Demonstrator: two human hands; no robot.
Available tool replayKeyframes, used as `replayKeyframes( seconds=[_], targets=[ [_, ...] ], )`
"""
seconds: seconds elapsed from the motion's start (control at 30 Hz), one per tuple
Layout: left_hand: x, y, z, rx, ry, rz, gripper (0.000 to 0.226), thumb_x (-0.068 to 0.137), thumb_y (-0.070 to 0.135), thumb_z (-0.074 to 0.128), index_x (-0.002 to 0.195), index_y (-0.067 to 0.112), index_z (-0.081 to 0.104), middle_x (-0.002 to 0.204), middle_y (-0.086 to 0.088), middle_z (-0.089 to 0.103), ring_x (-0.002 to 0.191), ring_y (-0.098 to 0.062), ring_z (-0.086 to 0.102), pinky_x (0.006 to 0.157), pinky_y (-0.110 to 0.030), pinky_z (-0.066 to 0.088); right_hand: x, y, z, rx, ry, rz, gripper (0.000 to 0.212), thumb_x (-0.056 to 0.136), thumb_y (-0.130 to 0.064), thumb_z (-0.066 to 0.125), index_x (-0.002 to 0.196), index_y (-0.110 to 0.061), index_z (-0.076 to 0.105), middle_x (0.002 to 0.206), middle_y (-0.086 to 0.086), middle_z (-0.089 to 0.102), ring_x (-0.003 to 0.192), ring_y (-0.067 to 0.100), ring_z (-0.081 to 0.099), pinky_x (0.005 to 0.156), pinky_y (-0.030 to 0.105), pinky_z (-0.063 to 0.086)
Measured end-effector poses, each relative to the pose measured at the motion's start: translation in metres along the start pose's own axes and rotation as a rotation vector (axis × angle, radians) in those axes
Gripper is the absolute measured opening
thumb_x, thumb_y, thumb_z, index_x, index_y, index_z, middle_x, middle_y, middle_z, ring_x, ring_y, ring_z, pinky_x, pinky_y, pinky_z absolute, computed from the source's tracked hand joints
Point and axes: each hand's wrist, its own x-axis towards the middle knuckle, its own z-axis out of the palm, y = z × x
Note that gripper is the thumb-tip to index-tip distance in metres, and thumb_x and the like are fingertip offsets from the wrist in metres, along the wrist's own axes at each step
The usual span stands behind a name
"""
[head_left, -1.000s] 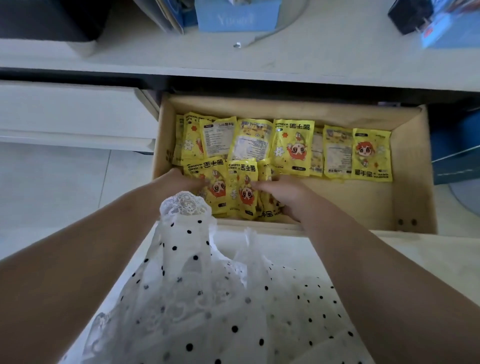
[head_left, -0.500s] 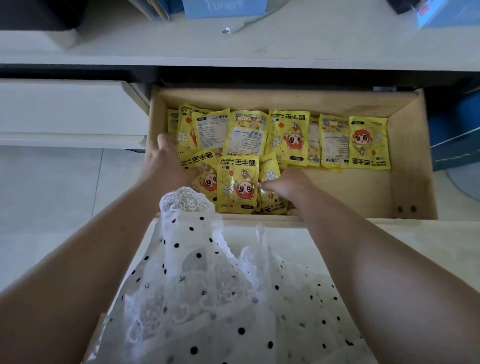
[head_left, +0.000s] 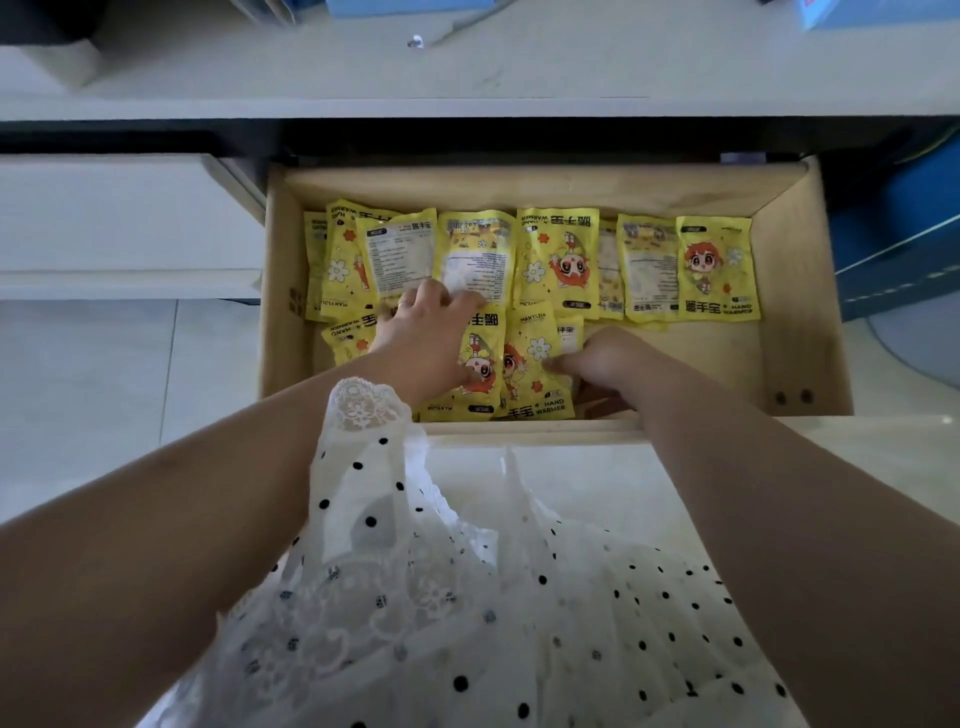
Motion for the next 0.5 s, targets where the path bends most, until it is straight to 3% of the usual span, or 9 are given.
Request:
replayKeyframes(
  seconds=[0.1, 0.23, 0.3, 0.4, 0.5],
  targets=[
    [0.001, 0.005, 0.006, 0.078, -0.039, -0.055, 0.087, 0.074, 0.053, 0.071, 0.141, 0.032, 0.02, 0.139, -0.015, 0.028, 0.134, -0.038, 0.029, 0.098, -0.062, 0.04, 0.004, 0.002, -0.002, -0.122, 0.002, 0.017, 0.041, 0.082, -0.045, 0.067, 0.086, -0.005, 0.06, 0.097, 0.017, 0.071, 0.09, 0.032, 0.069, 0.086, 0.047, 0.056],
    [0.003, 0.002, 0.011, 0.139, -0.05, -0.097, 0.094, 0.074, 0.062, 0.064, 0.145, 0.033, 0.011, 0.146, -0.016, 0.021, 0.138, -0.038, 0.024, 0.092, -0.057, 0.048, 0.004, 0.004, -0.003, -0.132, -0.001, 0.073, 0.048, 0.083, -0.049, 0.064, 0.091, -0.002, 0.063, 0.09, 0.015, 0.073, 0.084, 0.03, 0.072, 0.085, 0.045, 0.056],
    [0.004, 0.002, 0.012, 0.143, -0.048, -0.088, 0.094, 0.074, 0.06, 0.067, 0.145, 0.03, 0.012, 0.144, -0.016, 0.023, 0.137, -0.038, 0.025, 0.096, -0.059, 0.044, 0.002, 0.004, -0.003, -0.081, -0.005, 0.034, 0.04, 0.085, -0.043, 0.065, 0.097, -0.004, 0.063, 0.095, 0.013, 0.072, 0.088, 0.031, 0.07, 0.086, 0.045, 0.056],
    [0.002, 0.0, 0.011, 0.157, -0.045, -0.032, 0.092, 0.076, 0.052, 0.07, 0.145, 0.03, 0.013, 0.143, -0.015, 0.024, 0.136, -0.039, 0.027, 0.106, -0.064, 0.029, 0.004, 0.005, -0.006, 0.105, -0.033, -0.062, 0.016, 0.09, -0.018, 0.062, 0.104, -0.01, 0.061, 0.104, 0.01, 0.068, 0.096, 0.031, 0.068, 0.084, 0.046, 0.056],
    [0.0, -0.003, 0.01, 0.174, -0.058, 0.003, 0.091, 0.078, 0.044, 0.071, 0.146, 0.034, 0.01, 0.144, -0.014, 0.021, 0.136, -0.04, 0.027, 0.106, -0.065, 0.028, 0.01, 0.008, -0.004, -0.114, 0.034, -0.099, 0.028, 0.094, -0.027, 0.055, 0.106, -0.003, 0.061, 0.106, 0.017, 0.068, 0.095, 0.033, 0.067, 0.087, 0.048, 0.055]
  ],
)
